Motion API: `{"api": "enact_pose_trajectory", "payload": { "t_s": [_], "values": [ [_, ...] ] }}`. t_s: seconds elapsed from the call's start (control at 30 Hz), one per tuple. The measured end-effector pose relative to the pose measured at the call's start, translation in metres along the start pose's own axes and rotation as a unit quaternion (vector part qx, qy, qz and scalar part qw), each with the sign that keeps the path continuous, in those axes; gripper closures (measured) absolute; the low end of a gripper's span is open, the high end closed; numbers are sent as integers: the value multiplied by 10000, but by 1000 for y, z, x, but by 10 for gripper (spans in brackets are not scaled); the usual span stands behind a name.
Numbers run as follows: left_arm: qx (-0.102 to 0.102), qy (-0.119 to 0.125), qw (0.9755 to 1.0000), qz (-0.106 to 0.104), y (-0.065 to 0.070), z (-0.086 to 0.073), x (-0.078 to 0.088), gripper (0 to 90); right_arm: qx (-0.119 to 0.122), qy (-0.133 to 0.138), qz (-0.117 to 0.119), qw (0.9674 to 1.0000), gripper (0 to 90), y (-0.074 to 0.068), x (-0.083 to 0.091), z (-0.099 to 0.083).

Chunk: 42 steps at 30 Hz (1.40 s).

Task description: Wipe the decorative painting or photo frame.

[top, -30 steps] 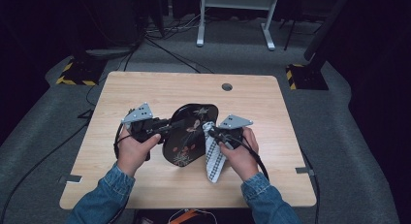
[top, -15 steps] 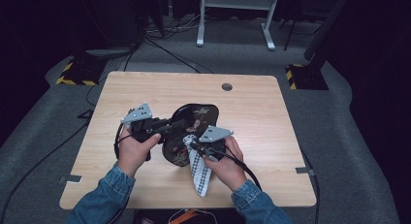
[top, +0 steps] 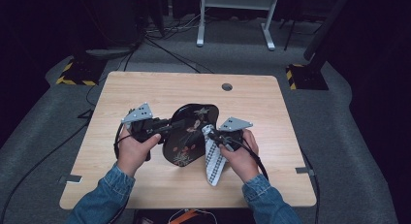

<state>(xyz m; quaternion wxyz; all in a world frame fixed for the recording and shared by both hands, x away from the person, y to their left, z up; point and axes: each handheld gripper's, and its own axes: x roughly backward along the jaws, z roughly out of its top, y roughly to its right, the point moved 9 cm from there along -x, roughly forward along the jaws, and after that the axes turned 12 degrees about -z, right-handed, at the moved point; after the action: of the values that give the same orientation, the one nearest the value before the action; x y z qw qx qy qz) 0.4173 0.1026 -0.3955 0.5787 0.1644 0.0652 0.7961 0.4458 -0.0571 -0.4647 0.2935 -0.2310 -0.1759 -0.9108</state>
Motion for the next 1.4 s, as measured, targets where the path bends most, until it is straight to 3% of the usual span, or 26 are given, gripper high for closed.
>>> {"api": "enact_pose_trajectory", "payload": {
  "t_s": [0.2, 0.3, 0.47, 0.5, 0.6, 0.67, 0.73, 0.83, 0.93, 1.07, 1.1, 1.27, 1.4],
  "values": [
    [3, 12, 10000, -4, 0, 0, 0, 772, -144, 13, -228, 9996, 810, 17, 1, -1],
    [10, 13, 10000, -3, 0, 0, 0, 772, -124, 2, -252, 9996, 809, 14, 0, -2],
    [21, 20, 10000, 13, 0, 0, 0, 772, 263, -72, 110, 9996, 809, -20, -4, -5],
    [27, 23, 10000, 16, 0, 0, 0, 772, 263, -72, 110, 9996, 809, -20, -4, -5],
    [36, 35, 10000, 16, -1, 0, 0, 772, 392, -55, 343, 9986, 808, -42, -4, -4],
    [36, 37, 10000, 12, -1, 0, 0, 773, 397, -50, 399, 9984, 809, -46, -4, -3],
    [47, 44, 10000, 2, -1, 0, 0, 773, 470, -21, 604, 9971, 809, -60, -4, -1],
    [44, 38, 10000, -2, -1, 0, 0, 773, 520, -32, 632, 9966, 809, -63, -5, -2],
    [31, 16, 10000, -5, 0, 0, 0, 773, 412, -52, 689, 9968, 810, -58, -5, -3],
    [30, 10, 10000, -16, 0, 0, 0, 773, 178, -107, 348, 9992, 810, -28, -5, -10],
    [30, 10, 10000, -16, 0, 0, 0, 773, 178, -107, 348, 9992, 810, -28, -5, -10],
    [15, 0, 10000, -19, 0, 0, 0, 772, -68, -134, 7, 9999, 809, 1, -5, -13],
    [4, 10, 10000, -10, 0, 0, -1, 771, -224, -122, -154, 9996, 809, 16, -4, -13]
  ]
}}
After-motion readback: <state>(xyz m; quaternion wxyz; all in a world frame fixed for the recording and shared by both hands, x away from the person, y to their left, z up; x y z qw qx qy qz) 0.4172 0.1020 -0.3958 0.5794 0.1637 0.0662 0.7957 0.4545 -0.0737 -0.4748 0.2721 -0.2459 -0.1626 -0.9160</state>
